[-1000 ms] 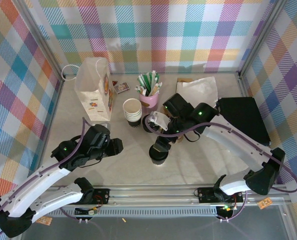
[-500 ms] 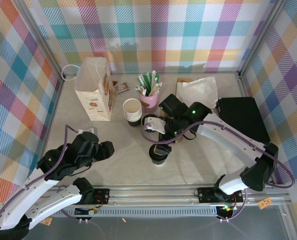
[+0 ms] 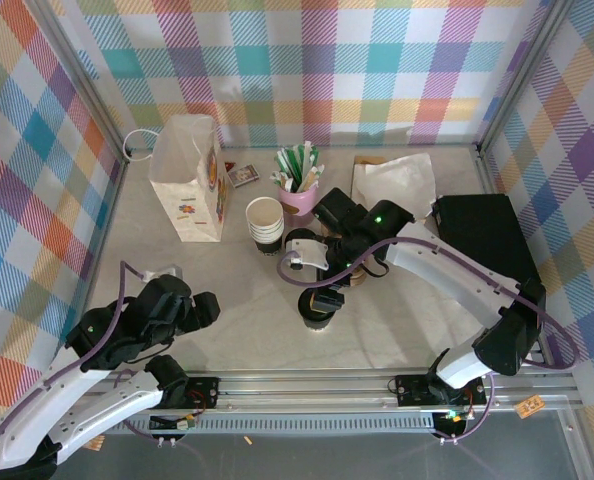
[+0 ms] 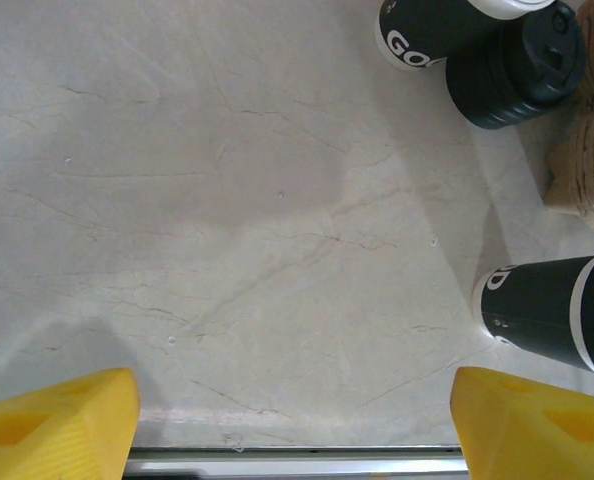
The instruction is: Pack the takeout coffee
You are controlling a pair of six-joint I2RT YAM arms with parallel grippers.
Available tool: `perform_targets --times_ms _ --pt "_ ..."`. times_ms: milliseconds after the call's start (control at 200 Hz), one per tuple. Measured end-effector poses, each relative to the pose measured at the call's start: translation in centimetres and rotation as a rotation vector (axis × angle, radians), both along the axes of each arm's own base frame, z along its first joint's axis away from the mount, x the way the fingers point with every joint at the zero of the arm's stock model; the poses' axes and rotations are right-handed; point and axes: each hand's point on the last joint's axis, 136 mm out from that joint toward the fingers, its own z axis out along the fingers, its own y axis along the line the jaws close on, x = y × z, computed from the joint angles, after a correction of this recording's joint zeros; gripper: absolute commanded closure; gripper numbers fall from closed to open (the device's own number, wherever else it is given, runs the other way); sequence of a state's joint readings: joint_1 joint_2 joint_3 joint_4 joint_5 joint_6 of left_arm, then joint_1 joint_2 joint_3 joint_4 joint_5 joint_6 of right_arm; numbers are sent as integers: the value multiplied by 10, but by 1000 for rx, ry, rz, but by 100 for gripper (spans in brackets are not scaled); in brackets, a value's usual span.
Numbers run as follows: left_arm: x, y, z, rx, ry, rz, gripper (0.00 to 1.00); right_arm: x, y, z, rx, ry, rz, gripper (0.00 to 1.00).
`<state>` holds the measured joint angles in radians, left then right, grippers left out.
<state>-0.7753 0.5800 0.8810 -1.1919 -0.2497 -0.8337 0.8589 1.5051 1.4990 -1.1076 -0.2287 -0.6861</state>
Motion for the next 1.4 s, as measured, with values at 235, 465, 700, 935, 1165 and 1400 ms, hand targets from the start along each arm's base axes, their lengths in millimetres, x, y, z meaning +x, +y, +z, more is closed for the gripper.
perform_targets --times_ms 235,465,700,935,1165,1400 --pt "-3 2 -5 15 17 -1 6 -2 -3 -4 -21 15 3 2" --pt "-5 4 -10 29 28 -9 0 -4 -6 -6 -35 23 4 2" --pt "-10 4 -19 42 56 -28 0 -4 -8 -10 -58 26 5 0" --pt "-14 1 -26 42 87 -46 0 -2 -8 -16 -78 35 2 1" --pt "-15 1 -30 45 100 -50 0 3 -1 -29 -95 51 2 1" --pt "-15 1 -31 48 103 -49 0 -1 6 -40 -95 40 21 1"
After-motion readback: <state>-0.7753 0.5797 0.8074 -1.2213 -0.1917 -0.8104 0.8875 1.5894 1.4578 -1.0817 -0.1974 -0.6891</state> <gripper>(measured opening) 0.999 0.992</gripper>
